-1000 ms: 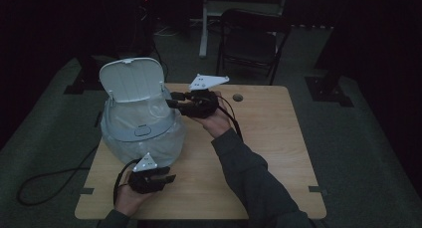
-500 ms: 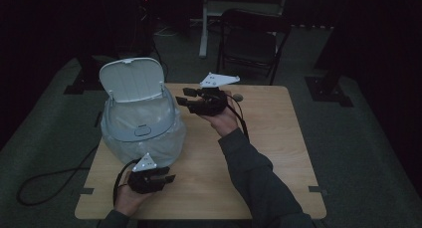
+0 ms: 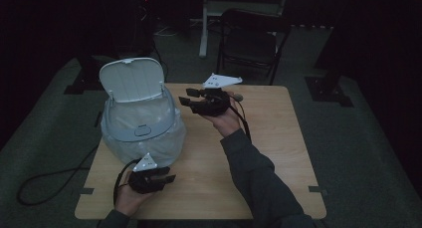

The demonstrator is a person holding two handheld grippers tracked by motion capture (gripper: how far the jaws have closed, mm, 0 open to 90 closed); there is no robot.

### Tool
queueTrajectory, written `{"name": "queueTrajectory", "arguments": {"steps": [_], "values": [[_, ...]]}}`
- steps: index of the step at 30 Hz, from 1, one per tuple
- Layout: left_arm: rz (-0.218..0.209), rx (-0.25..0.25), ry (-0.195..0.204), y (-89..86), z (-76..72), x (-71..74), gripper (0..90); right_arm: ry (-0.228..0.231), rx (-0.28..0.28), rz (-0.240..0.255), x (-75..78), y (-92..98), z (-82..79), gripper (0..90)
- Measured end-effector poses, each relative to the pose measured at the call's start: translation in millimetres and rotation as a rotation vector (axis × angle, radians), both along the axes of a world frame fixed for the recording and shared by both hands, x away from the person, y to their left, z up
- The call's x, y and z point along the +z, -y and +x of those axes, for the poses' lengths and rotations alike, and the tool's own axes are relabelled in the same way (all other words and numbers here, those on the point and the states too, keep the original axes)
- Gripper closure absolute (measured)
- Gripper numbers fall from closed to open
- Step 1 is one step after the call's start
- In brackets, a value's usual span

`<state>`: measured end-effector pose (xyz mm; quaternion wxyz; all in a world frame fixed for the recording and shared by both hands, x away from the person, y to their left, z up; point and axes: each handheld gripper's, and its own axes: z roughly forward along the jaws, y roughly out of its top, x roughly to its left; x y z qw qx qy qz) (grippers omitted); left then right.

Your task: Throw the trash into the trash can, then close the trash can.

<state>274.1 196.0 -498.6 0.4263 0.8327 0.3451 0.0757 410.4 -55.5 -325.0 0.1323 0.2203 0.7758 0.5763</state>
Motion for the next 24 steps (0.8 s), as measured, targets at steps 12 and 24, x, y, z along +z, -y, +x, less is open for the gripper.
{"name": "queueTrajectory", "arguments": {"steps": [12, 24], "values": [[-0.003, 0.005, -0.003, -0.6, -0.7, -0.9, 59.7, -0.005, -0.037, -0.001, -2.1, 5.5, 7.0, 56.4], [-0.005, 0.023, 0.002, -5.2, -3.8, -0.9, 59.7, -0.004, -0.077, -0.007, 4.1, 7.1, 17.9, 58.4]]}}
